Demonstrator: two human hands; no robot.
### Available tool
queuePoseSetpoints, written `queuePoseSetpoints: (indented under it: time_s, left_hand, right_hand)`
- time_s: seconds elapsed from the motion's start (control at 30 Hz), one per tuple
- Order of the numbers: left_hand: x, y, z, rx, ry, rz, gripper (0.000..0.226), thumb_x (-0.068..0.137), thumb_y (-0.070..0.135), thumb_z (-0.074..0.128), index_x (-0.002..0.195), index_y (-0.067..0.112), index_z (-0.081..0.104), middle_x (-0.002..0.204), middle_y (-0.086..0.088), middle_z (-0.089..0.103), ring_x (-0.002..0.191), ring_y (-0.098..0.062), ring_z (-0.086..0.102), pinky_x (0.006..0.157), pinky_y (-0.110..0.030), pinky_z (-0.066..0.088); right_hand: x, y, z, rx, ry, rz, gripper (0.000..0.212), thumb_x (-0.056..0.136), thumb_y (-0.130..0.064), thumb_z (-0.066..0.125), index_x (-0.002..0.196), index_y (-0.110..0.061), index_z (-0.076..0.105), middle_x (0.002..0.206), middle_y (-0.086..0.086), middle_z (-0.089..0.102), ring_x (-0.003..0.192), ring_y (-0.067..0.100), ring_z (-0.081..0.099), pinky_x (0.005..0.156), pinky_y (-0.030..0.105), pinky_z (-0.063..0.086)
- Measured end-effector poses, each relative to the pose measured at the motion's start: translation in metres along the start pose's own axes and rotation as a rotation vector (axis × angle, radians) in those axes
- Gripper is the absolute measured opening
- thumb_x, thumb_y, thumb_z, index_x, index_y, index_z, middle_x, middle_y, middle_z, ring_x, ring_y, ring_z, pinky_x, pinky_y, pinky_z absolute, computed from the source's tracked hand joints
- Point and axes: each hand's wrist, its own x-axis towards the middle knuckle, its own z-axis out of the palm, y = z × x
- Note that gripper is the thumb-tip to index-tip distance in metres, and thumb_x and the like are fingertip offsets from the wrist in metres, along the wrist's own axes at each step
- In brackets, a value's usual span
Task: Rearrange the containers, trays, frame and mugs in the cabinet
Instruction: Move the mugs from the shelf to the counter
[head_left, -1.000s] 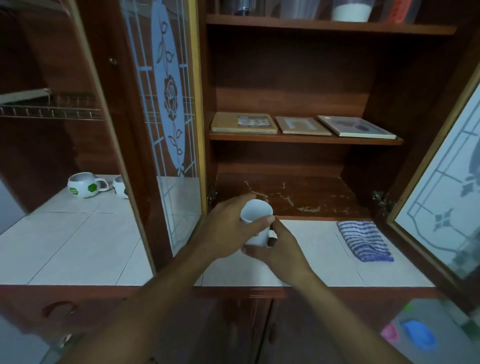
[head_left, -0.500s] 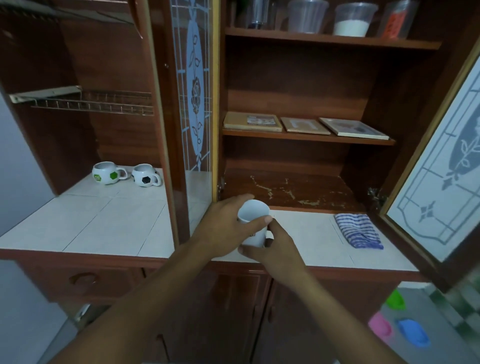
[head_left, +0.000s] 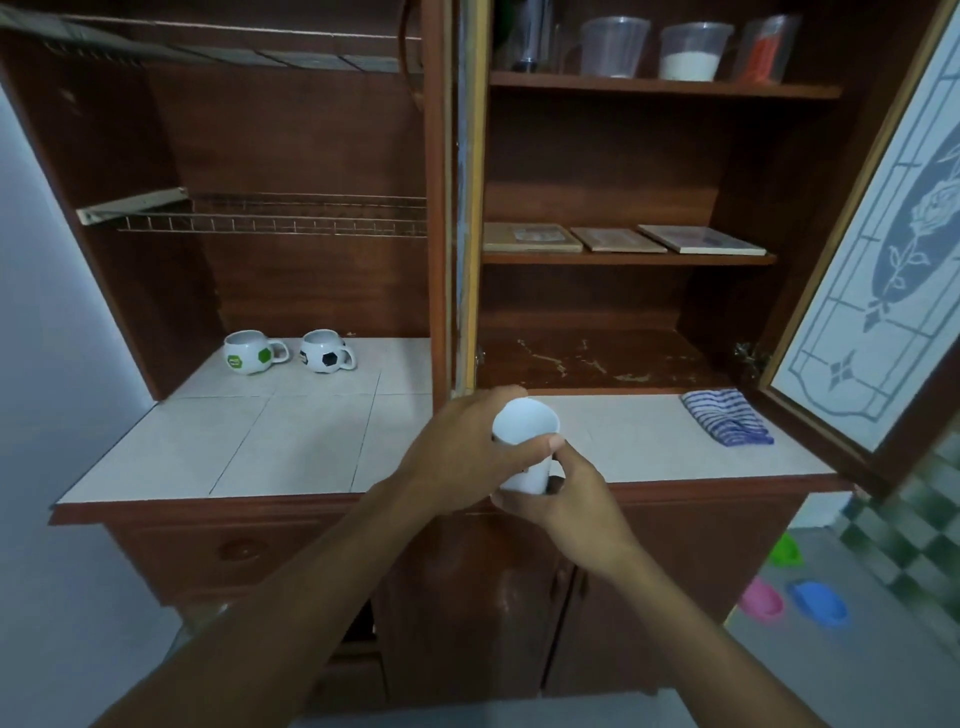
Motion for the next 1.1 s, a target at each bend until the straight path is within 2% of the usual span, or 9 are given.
queuePoseSetpoints:
  time_s: [0.13, 0.4, 0.5, 0.63, 0.8, 0.9, 1.03, 1.1]
  left_hand:
    - [-0.025, -0.016, -0.020, -0.042, 0.001, 0.009, 0.077, 0.070, 0.081, 0.049, 0.131, 0.034, 0.052, 0.125, 0.013, 0.059, 0.105, -0.011, 0.057, 0.087, -0.037, 0.054]
    - [-0.051, -0.029, -0.054, -0.044, 0.074, -0.019, 0.051, 0.079, 0.068, 0.058, 0.118, 0.035, 0.059, 0.112, 0.016, 0.063, 0.098, -0.013, 0.060, 0.079, -0.027, 0.054]
    - [-0.056, -0.033, -0.060, -0.043, 0.104, -0.017, 0.059, 0.075, 0.073, 0.054, 0.119, 0.034, 0.059, 0.113, 0.014, 0.064, 0.099, -0.013, 0.060, 0.081, -0.033, 0.056]
    - [-0.066, -0.041, -0.071, -0.059, 0.148, -0.020, 0.058, 0.073, 0.074, 0.053, 0.116, 0.035, 0.060, 0.107, 0.014, 0.066, 0.093, -0.009, 0.062, 0.079, -0.036, 0.056]
    - [-0.071, -0.063, -0.089, -0.077, 0.166, -0.022, 0.059, 0.073, 0.073, 0.056, 0.117, 0.034, 0.060, 0.105, 0.015, 0.067, 0.094, -0.007, 0.063, 0.081, -0.038, 0.055]
    - [-0.069, -0.084, -0.104, -0.072, 0.176, -0.025, 0.056, 0.075, 0.069, 0.061, 0.117, 0.032, 0.061, 0.104, 0.015, 0.067, 0.093, -0.006, 0.063, 0.082, -0.036, 0.054]
    - [-0.063, -0.110, -0.131, -0.050, 0.149, -0.008, 0.058, 0.072, 0.071, 0.062, 0.116, 0.032, 0.061, 0.101, 0.014, 0.067, 0.089, -0.003, 0.062, 0.080, -0.032, 0.054]
    - [-0.059, -0.123, -0.144, -0.048, 0.136, -0.002, 0.053, 0.076, 0.063, 0.067, 0.117, 0.030, 0.061, 0.098, 0.015, 0.064, 0.084, 0.006, 0.061, 0.078, -0.027, 0.054]
  right_hand:
    - [-0.014, -0.008, 0.028, 0.027, -0.033, 0.008, 0.053, 0.074, -0.023, 0.085, 0.117, -0.037, 0.056, 0.101, -0.014, 0.069, 0.088, 0.006, 0.067, 0.064, 0.012, 0.049]
    - [-0.016, -0.024, 0.062, 0.053, -0.139, -0.045, 0.051, 0.077, -0.018, 0.083, 0.109, -0.043, 0.052, 0.101, -0.024, 0.064, 0.093, -0.001, 0.064, 0.067, 0.012, 0.051]
    - [-0.014, -0.027, 0.067, 0.033, -0.169, -0.070, 0.054, 0.077, -0.016, 0.083, 0.110, -0.044, 0.051, 0.100, -0.026, 0.064, 0.093, -0.005, 0.063, 0.068, 0.011, 0.050]
    - [-0.012, -0.028, 0.081, 0.010, -0.189, -0.086, 0.055, 0.076, -0.014, 0.083, 0.108, -0.046, 0.051, 0.097, -0.030, 0.064, 0.091, -0.007, 0.063, 0.069, 0.011, 0.050]
    - [-0.003, -0.029, 0.108, 0.002, -0.196, -0.082, 0.052, 0.075, -0.015, 0.084, 0.108, -0.042, 0.054, 0.106, -0.021, 0.066, 0.097, -0.004, 0.062, 0.073, 0.014, 0.052]
    - [0.006, -0.033, 0.130, -0.002, -0.178, -0.071, 0.054, 0.074, -0.017, 0.084, 0.112, -0.039, 0.053, 0.106, -0.017, 0.064, 0.090, -0.009, 0.061, 0.068, 0.012, 0.051]
    - [0.022, -0.036, 0.166, -0.003, -0.121, -0.059, 0.058, 0.071, -0.020, 0.087, 0.119, -0.033, 0.056, 0.105, -0.012, 0.067, 0.088, 0.003, 0.066, 0.069, 0.019, 0.054]
    - [0.030, -0.038, 0.184, -0.013, -0.099, -0.049, 0.057, 0.071, -0.023, 0.087, 0.118, -0.034, 0.057, 0.102, -0.011, 0.068, 0.086, 0.008, 0.068, 0.070, 0.024, 0.057]
